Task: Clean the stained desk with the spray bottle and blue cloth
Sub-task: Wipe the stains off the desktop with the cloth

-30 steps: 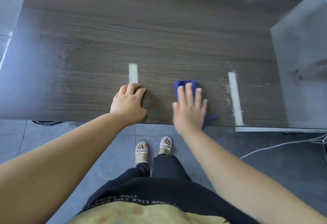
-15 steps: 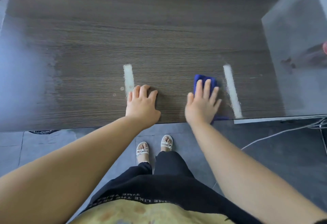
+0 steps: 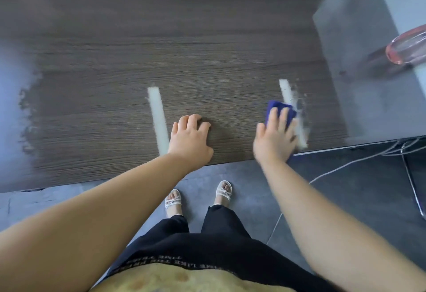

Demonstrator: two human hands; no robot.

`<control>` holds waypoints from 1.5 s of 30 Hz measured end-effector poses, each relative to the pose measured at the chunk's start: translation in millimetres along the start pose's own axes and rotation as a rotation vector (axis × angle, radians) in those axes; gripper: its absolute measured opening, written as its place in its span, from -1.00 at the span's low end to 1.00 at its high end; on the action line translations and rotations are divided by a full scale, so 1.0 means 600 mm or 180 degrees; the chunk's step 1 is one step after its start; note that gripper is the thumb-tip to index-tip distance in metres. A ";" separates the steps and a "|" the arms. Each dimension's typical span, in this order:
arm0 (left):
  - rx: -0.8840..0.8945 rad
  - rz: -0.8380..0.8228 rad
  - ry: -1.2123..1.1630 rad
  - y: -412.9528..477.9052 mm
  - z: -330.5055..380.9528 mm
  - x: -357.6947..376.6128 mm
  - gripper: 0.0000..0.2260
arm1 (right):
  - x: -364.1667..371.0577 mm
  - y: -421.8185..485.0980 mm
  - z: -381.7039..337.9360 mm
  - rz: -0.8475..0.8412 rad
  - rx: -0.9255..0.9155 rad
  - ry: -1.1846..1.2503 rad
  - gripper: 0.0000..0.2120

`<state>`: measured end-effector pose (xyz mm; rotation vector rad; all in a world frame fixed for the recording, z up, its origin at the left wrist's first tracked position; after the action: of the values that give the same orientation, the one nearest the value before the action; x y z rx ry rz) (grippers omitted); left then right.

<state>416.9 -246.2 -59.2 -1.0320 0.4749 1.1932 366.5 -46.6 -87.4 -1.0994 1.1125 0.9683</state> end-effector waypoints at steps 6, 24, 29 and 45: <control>0.0013 -0.0004 -0.0008 0.036 0.071 0.021 -0.47 | 0.007 -0.013 0.021 0.0294 -0.2771 -0.0631 -0.52; -0.0344 0.0121 0.0217 0.069 0.118 0.051 -0.46 | -0.008 0.150 0.227 0.0142 -0.1159 -0.0324 -0.53; -0.0724 0.0574 -0.0042 0.081 0.135 0.040 -0.59 | -0.008 0.125 0.148 0.0010 -0.0165 0.0078 -0.47; -0.1070 0.0364 -0.0273 0.105 0.136 0.013 -0.61 | -0.022 0.165 0.071 0.0038 -0.0929 -0.0027 -0.46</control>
<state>345.2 -172.0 -50.4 -1.2461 0.2731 1.4461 276.5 14.0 -88.2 -1.3221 0.9915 1.1694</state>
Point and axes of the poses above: each hand's wrist, its own y-axis towards the middle knuckle, its own x-axis out of the palm, z = x × y, the point moved 6 cm from there along y, towards the middle knuckle, and after that the axes turned 12 degrees about -y, right-handed, at the moved point
